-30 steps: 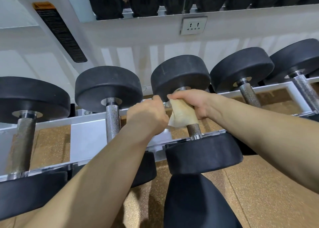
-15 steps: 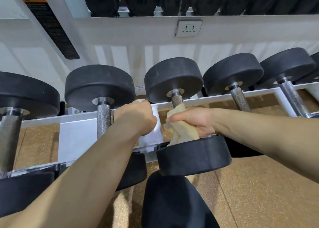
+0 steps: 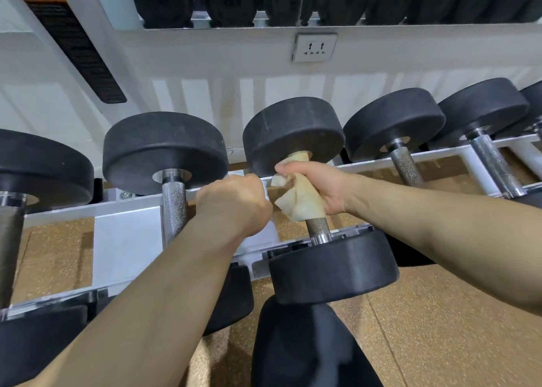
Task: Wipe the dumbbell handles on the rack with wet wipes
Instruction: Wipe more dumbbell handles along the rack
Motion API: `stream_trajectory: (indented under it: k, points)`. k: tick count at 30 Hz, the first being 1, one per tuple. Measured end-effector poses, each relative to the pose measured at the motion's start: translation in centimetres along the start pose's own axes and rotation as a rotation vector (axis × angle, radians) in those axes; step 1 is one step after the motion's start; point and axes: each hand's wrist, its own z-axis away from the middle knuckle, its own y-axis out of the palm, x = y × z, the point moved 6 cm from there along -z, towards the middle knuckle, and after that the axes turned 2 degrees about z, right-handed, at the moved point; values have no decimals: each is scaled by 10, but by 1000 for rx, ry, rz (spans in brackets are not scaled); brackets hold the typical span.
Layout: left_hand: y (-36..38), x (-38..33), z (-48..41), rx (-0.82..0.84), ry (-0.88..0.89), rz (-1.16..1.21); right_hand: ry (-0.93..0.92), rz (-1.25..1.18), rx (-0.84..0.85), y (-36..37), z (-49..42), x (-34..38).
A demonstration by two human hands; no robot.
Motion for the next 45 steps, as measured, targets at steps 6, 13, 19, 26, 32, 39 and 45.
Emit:
stream_trajectory:
  k: [6,13,19,26,32,39,45]
  points:
    - [-2,-1,1,24,-7,26,170,-38,173,-1,23,-29]
    - [2,2,0,63,-17,17,162,462,-64,-10,37,-25]
    - [2,2,0,64,-13,36,-60,366,-479,-7,10,14]
    - [4,1,-4,59,0,61,-24,27,-37,3,4,3]
    - [-1,3,1,43,-18,60,94,-170,141,1,3,-10]
    - [-1,7,2,63,-34,76,204,109,142,1,36,-39]
    - [4,7,1,129,-26,56,-45,809,-447,-17,39,-4]
